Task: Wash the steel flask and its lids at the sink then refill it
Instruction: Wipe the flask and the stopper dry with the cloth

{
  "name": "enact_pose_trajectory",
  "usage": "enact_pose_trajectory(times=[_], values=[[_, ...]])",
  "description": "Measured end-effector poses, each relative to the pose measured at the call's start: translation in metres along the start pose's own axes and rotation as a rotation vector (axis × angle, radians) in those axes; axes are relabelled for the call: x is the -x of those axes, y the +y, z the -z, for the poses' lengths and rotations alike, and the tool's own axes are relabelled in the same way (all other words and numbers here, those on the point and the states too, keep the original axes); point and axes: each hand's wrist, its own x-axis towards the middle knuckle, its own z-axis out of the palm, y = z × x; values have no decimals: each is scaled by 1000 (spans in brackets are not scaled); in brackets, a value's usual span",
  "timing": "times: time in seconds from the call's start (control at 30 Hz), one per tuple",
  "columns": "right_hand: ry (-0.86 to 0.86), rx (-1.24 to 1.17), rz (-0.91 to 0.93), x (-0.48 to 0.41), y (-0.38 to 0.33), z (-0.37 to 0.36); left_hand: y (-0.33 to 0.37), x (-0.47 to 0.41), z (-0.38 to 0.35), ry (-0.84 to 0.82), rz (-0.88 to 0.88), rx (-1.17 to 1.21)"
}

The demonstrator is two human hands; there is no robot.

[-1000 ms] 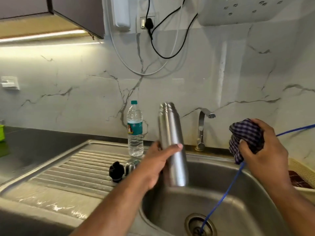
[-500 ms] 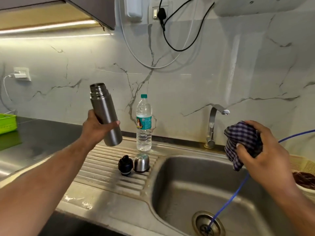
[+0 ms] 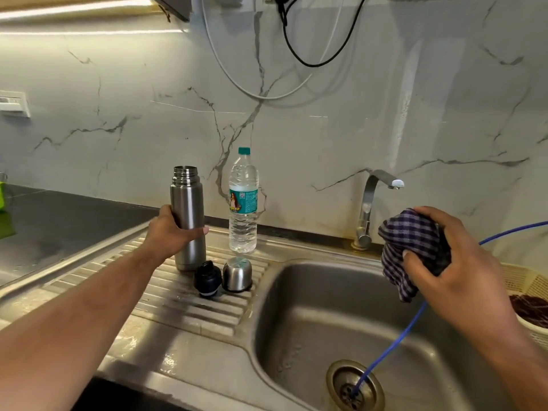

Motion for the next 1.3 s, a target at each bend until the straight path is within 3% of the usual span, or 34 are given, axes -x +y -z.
enact_pose_trajectory(times=[0.3, 0.37, 0.43, 0.47, 0.5, 0.57, 0.63, 0.67, 0.73, 0.87, 0.93, 1.0, 1.1, 1.2, 1.3], values=[[-42, 25, -21, 1, 5, -3, -6, 10, -2, -56, 31, 37], [-53, 32, -29, 0, 5, -3, 5, 21, -3, 112, -24, -1], [-59, 36, -31, 0, 6, -2, 22, 39, -5, 371, -228, -124], [-61, 39, -31, 0, 7, -3, 32, 48, -7, 425, -377, -197], [-62, 42, -31, 0, 7, -2, 44, 57, -11, 368, -514, -277], [-66, 36, -30, 0, 8, -3, 63, 72, -22, -6, -586, -462], [-73, 19, -33, 0, 10, -2, 79, 82, -35, -412, -408, -793], [-73, 11, -33, -1, 11, -1, 86, 85, -41, -533, -336, -947], [-70, -3, -31, -2, 11, 0, 91, 83, -47, -653, -291, -1109], [-64, -11, -23, -2, 14, 3, 92, 76, -55, -608, -414, -1200], [-61, -19, -19, -3, 17, 2, 96, 76, -60, -532, -456, -1011], [-30, -56, -40, -4, 19, 3, 109, 88, -65, -473, -446, -648], [33, -191, -124, -7, 19, 5, 130, 126, -76, -495, -277, -103], [73, -649, -388, -12, 16, 8, 141, 160, -101, -672, 122, 616], [150, -959, -553, -19, 17, 9, 140, 171, -122, -676, 126, 740]])
